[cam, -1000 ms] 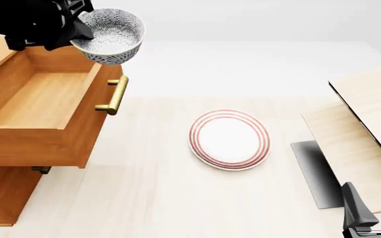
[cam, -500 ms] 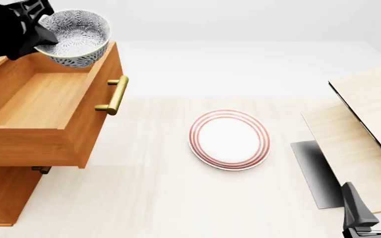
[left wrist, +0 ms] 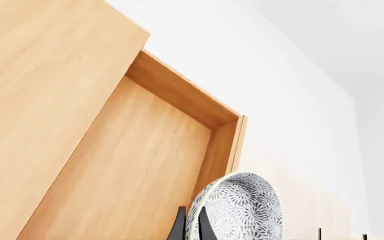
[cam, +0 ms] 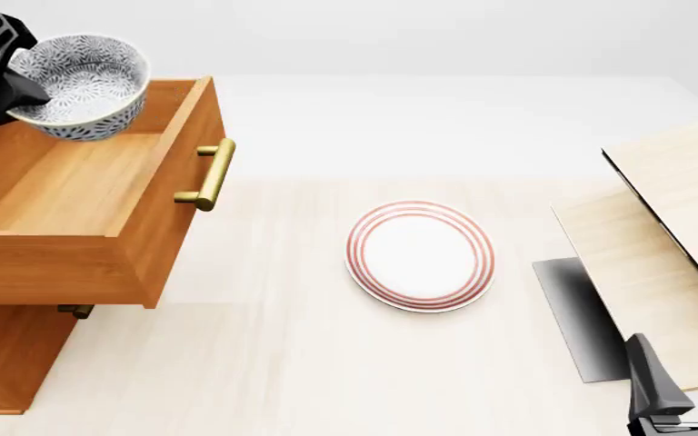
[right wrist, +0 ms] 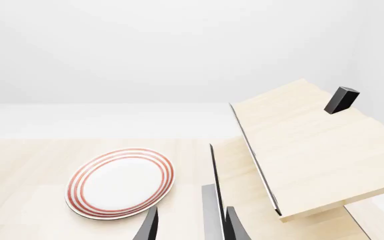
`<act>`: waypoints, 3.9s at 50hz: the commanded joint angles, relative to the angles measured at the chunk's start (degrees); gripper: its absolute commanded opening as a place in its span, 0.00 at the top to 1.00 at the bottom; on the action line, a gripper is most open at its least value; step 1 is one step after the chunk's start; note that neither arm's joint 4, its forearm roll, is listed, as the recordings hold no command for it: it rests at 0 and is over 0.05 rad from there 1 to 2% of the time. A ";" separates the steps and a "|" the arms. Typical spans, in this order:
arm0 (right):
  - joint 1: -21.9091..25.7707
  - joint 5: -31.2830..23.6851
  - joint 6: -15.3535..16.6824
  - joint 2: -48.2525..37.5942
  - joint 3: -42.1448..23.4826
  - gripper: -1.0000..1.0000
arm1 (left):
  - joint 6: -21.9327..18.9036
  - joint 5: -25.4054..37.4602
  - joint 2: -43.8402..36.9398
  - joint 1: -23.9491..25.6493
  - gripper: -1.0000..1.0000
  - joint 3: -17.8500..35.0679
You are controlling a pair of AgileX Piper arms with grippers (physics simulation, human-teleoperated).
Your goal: Open the top drawer of the cabinet and put the bowl in it.
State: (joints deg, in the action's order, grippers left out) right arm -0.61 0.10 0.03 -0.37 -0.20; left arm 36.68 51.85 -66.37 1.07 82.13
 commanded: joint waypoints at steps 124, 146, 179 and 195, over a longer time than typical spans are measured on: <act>0.00 0.00 0.00 0.03 0.02 0.00 | 6.44 -23.87 -17.98 -8.69 1.00 -10.76; 0.00 0.01 0.01 0.04 0.02 0.00 | 7.27 -22.25 -14.19 -8.14 0.00 -12.34; 0.02 0.01 0.01 0.03 0.02 0.00 | 5.51 -15.72 -6.08 -7.83 0.00 -12.35; 0.01 0.01 0.00 0.04 0.02 0.00 | 4.30 -10.33 -1.63 -7.24 0.00 -10.25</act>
State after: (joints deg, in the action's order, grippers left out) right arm -0.61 0.10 0.03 -0.37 -0.20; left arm 41.74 39.19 -70.44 -6.38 71.35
